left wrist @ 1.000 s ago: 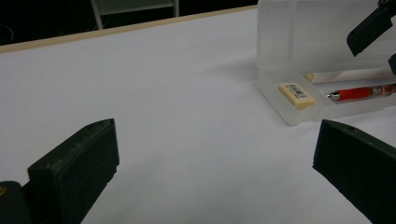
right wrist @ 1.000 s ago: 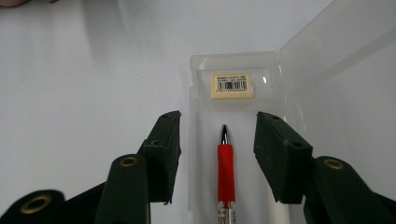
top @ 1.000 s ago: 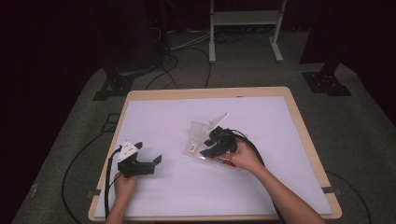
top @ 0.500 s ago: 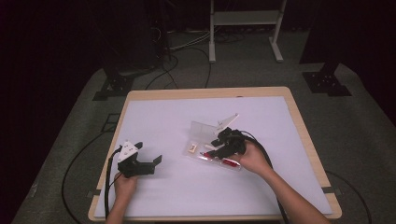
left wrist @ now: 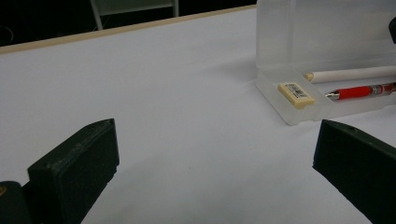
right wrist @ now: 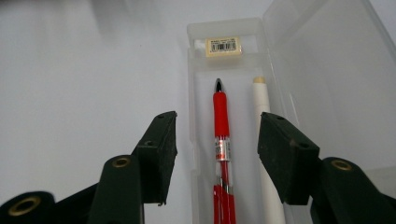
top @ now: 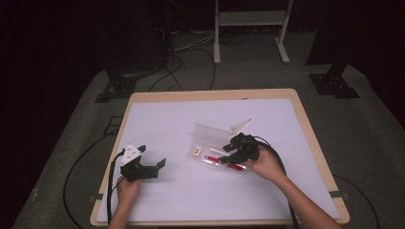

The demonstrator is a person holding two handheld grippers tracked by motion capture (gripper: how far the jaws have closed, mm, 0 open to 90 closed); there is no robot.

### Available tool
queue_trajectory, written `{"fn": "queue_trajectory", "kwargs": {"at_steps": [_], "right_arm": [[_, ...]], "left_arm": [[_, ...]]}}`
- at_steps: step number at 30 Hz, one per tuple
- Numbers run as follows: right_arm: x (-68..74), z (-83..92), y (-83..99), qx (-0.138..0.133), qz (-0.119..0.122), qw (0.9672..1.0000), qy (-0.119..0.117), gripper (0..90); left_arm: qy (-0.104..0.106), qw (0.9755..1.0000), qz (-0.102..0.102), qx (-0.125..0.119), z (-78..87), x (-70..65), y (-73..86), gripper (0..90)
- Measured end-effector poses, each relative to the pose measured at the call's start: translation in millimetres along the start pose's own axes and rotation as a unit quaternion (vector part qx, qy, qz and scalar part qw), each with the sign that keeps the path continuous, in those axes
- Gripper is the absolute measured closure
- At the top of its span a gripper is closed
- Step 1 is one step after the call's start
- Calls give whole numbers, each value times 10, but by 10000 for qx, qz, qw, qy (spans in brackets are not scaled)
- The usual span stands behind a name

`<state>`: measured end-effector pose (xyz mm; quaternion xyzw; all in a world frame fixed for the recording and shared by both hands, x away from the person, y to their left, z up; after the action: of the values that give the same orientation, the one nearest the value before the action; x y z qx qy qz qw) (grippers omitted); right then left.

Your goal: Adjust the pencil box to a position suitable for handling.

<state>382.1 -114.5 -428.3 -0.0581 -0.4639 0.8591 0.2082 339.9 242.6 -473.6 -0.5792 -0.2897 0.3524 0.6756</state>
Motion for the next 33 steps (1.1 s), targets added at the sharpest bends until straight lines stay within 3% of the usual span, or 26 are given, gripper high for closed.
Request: {"fn": "queue_trajectory", "kwargs": {"at_steps": [33], "right_arm": [[-58, 296, 250, -91, -177, 9997, 126, 445]], "left_arm": [[-8, 10000, 8, 6, -8, 2, 1, 0]]}}
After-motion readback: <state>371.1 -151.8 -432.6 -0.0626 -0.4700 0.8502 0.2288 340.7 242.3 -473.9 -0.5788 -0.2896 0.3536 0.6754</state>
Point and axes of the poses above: each handheld gripper's, and its own axes: z roughly backward along the jaws, y roughly out of its underside, x roughly to its left, the point moved 2 cm from there along -z, roughly forward along the jaws, and after that the axes turned 14 degrees about -x, right-handed, at the moved point
